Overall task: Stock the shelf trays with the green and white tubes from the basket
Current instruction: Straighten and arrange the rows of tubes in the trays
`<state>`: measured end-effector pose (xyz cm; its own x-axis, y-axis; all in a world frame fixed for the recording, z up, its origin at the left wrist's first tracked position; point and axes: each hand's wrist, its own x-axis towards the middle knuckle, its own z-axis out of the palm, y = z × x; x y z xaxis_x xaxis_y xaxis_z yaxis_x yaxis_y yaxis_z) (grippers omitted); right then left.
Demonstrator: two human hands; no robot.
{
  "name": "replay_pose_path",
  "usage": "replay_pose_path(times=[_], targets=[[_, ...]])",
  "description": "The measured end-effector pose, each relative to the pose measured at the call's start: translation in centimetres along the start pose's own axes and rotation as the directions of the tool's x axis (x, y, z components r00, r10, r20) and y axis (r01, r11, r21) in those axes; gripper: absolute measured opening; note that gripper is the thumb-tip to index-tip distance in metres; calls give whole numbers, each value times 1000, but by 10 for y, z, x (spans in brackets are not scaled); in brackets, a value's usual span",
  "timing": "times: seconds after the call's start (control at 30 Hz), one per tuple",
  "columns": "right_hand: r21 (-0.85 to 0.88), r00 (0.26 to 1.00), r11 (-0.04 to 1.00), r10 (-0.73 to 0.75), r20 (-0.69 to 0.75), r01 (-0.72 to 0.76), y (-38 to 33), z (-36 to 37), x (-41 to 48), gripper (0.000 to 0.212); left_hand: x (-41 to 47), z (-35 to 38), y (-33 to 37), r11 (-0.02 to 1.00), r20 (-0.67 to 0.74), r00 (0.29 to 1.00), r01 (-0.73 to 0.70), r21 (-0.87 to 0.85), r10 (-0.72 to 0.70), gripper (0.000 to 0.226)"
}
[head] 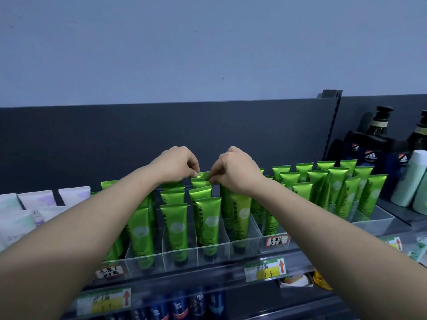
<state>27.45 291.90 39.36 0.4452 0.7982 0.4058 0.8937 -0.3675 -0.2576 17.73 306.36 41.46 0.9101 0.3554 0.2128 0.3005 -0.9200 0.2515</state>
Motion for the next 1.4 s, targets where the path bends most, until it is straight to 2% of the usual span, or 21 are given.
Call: replay_pose_path(times=[0.43, 0.6, 0.73, 0.87, 0.97, 1.07, 1.23, 1.4], targets=[[-3, 1000, 1000, 18, 2, -18, -1, 0, -1, 13, -3, 3, 1, 999, -7, 999, 35, -25, -35, 10], [0, 1000, 1000, 0, 2, 0, -5, -3, -6, 25, -6, 2, 1, 999, -31, 999, 35, -35, -36, 21], [52, 995, 994, -95, -24, 97, -8, -15, -13, 17, -11, -5, 6, 997, -105, 994, -46, -69, 39, 8], [116, 989, 983, -145, 7, 143, -8, -23, -18, 12, -17, -9, 12, 989, -5, 998, -66, -133, 66, 7], [118, 983, 979, -175, 61, 167, -8, -23, -19, 12, -19, -7, 13, 993, 43, 997, -54, -109, 59, 11], [74, 981, 983, -174, 85, 168, -11, -22, -19, 14, -18, -5, 13, 996, 48, 997, -60, -69, 64, 19], [19, 984, 986, -164, 65, 163, -12, -19, -18, 21, -17, -4, 14, 997, 42, 997, -61, -43, 63, 13], [18, 985, 989, -150, 88, 149, -11, -17, -18, 13, -17, -4, 12, 996, 54, 997, -55, -63, 58, 9]])
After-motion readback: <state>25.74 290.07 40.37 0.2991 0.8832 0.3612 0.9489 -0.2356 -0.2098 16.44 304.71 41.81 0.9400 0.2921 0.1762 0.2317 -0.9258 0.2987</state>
